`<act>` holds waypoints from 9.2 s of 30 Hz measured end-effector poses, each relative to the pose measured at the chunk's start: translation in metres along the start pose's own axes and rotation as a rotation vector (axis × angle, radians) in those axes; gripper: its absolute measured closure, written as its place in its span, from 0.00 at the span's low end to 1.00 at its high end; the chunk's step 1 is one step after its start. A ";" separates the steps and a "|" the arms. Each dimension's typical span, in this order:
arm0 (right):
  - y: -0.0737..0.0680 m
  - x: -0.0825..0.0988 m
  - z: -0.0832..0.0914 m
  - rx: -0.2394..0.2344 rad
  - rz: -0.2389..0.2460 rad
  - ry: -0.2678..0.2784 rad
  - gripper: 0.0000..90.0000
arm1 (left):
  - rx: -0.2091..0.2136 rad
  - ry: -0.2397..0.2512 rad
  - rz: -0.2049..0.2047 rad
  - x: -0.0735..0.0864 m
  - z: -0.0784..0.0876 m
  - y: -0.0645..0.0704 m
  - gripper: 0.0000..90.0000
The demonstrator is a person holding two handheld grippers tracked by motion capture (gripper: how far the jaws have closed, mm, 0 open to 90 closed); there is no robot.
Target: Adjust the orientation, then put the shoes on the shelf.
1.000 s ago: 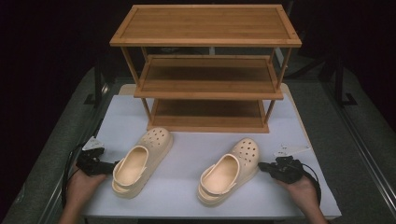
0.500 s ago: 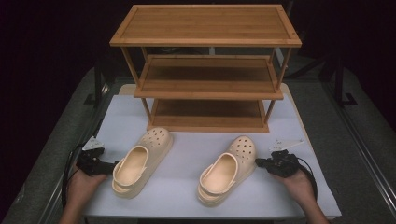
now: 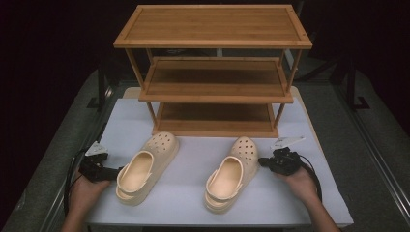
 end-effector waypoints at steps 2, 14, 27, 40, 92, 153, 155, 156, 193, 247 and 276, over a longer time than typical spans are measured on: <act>0.001 -0.002 -0.002 0.002 0.007 0.000 1.00 | 0.000 -0.001 0.000 0.000 0.000 0.000 0.00; 0.006 -0.020 -0.020 -0.019 0.012 0.008 1.00 | 0.000 0.000 0.001 0.000 0.000 0.000 0.00; 0.007 -0.034 -0.034 -0.037 0.013 0.014 1.00 | 0.001 0.000 0.000 0.000 0.000 0.000 0.00; 0.004 -0.054 -0.052 -0.045 0.060 0.007 1.00 | 0.001 0.000 0.000 0.000 0.000 0.000 0.00; 0.005 -0.084 -0.050 -0.036 0.015 0.068 0.72 | 0.001 0.001 0.001 0.000 0.000 0.000 0.00; -0.081 -0.112 -0.032 -0.181 0.046 0.178 0.46 | 0.300 0.037 -0.199 -0.052 0.028 0.091 0.56; -0.083 -0.114 -0.036 -0.174 0.067 0.173 0.53 | 0.290 0.041 -0.203 -0.052 0.028 0.091 0.65; -0.083 -0.113 -0.037 -0.169 0.071 0.170 0.56 | 0.289 0.047 -0.203 -0.053 0.028 0.092 0.68; -0.029 -0.106 0.009 0.093 0.133 0.177 0.93 | 0.162 0.118 -0.230 -0.095 0.028 0.123 0.93; 0.096 -0.114 -0.033 0.343 -0.019 0.156 0.93 | -0.042 0.185 -0.246 -0.184 -0.096 0.173 0.93; 0.070 -0.109 -0.008 0.160 -0.096 0.163 0.35 | 0.200 0.111 -0.178 -0.169 -0.048 0.179 0.32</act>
Point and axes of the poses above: each handheld gripper's, and its own axes: z roughly backward along the jaws, x roughly out of its underside, y roughly to its right, the point moved 10 cm from there along -z, roughly forward along the jaws, and after that the axes turned 14 degrees about z, right-handed, at the moved point
